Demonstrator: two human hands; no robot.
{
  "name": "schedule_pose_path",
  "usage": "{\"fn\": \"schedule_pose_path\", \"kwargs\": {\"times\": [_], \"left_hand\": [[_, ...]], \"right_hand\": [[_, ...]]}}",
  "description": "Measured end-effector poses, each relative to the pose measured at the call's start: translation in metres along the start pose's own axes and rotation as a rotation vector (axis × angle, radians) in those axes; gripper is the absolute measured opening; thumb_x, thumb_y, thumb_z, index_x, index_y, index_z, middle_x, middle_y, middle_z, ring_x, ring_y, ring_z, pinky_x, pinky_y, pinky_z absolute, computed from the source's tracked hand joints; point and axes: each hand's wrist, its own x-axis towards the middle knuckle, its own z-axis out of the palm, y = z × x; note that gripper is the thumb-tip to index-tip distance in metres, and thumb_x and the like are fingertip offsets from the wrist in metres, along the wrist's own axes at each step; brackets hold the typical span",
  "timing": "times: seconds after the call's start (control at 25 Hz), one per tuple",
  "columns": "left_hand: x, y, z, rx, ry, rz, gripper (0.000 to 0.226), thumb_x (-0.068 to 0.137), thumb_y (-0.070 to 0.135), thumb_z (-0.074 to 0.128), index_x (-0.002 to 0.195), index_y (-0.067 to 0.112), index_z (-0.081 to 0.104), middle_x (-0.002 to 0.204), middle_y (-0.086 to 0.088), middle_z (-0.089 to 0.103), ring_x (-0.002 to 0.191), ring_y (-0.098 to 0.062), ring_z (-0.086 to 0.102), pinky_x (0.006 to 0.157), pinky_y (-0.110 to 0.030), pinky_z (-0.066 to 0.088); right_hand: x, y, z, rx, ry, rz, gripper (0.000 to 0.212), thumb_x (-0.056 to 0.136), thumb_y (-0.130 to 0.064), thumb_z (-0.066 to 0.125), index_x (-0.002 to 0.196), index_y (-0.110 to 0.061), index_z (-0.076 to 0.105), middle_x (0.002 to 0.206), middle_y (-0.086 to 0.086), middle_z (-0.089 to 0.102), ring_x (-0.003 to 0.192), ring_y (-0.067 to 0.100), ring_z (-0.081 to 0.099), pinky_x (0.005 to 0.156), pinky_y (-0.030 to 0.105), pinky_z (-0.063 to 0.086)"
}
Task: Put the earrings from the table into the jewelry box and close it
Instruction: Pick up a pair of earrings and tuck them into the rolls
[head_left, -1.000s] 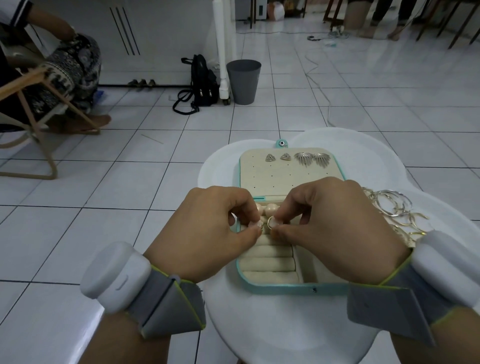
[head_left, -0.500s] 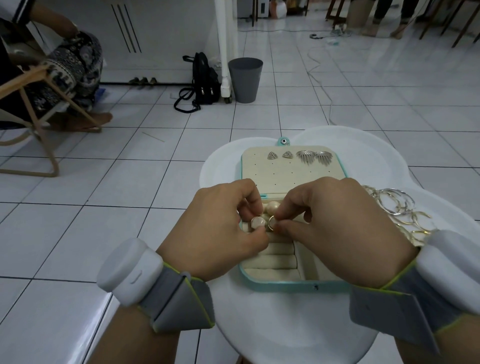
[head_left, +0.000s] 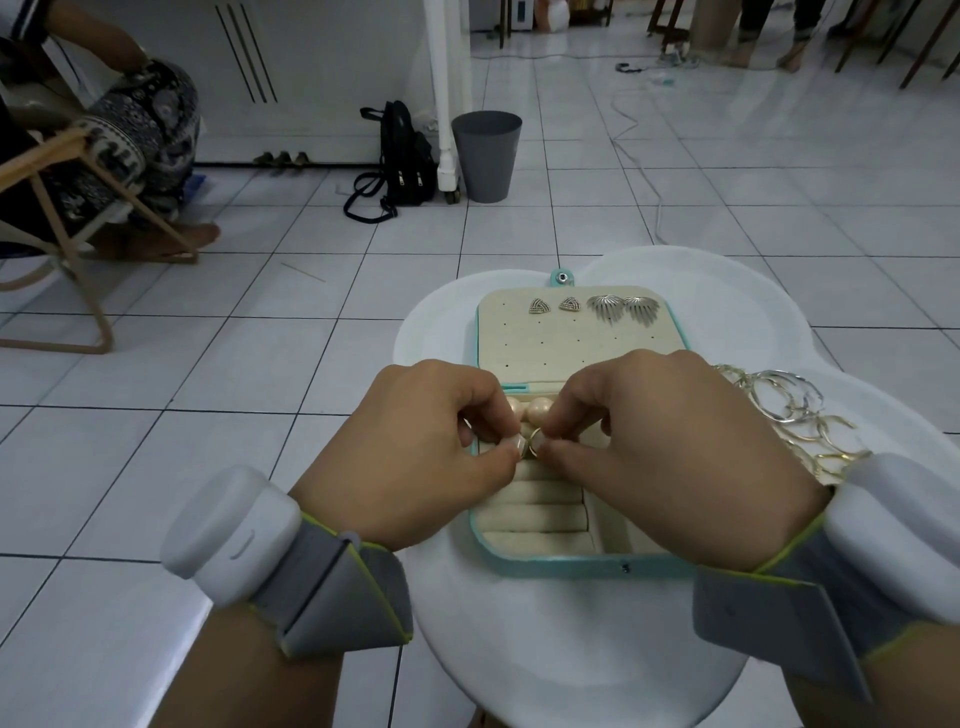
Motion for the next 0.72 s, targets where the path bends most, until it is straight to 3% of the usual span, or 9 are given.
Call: {"fn": "schedule_pose_path", "kwargs": {"times": [0.32,0.48,0.72], "left_hand": [[-0.0004,0.0036,0.0034,0.081,0.028,0.048,0.004,0.072,0.026,0.069,0.071,0.023,0.068,0.06,0.015,0.058,0.071,0.005,0.052,0.058,-0.003,0.036],[0.0001,0.0049,0.0053,0.079,0.051,0.011,0.004,0.07,0.024,0.069,0.07,0.021,0.067,0.059,0.013,0.057,0.067,0.006,0.05,0.056,-0.005,0.036],[0.0024,0.0108,0.0079,0.116,0.059,-0.021,0.006,0.069,0.026,0.067,0.07,0.02,0.064,0.067,0.006,0.061,0.062,-0.007,0.049,0.06,-0.025,0.044]], "right_hand": [[0.0016,-0.0025,0.0042,-0.043,0.007,0.0,0.016,0.074,-0.046,0.062,0.081,-0.031,0.065,0.084,-0.009,0.067,0.086,0.014,0.059,0.075,0.035,0.052],[0.0016,-0.0021,0.0,-0.046,0.008,0.0,0.016,0.077,-0.043,0.063,0.083,-0.029,0.068,0.088,-0.008,0.065,0.087,0.014,0.057,0.077,0.033,0.05],[0.0019,-0.0036,0.0036,-0.052,-0.015,-0.024,0.013,0.076,-0.04,0.063,0.088,-0.034,0.066,0.089,-0.007,0.068,0.086,0.016,0.059,0.076,0.035,0.051]]}}
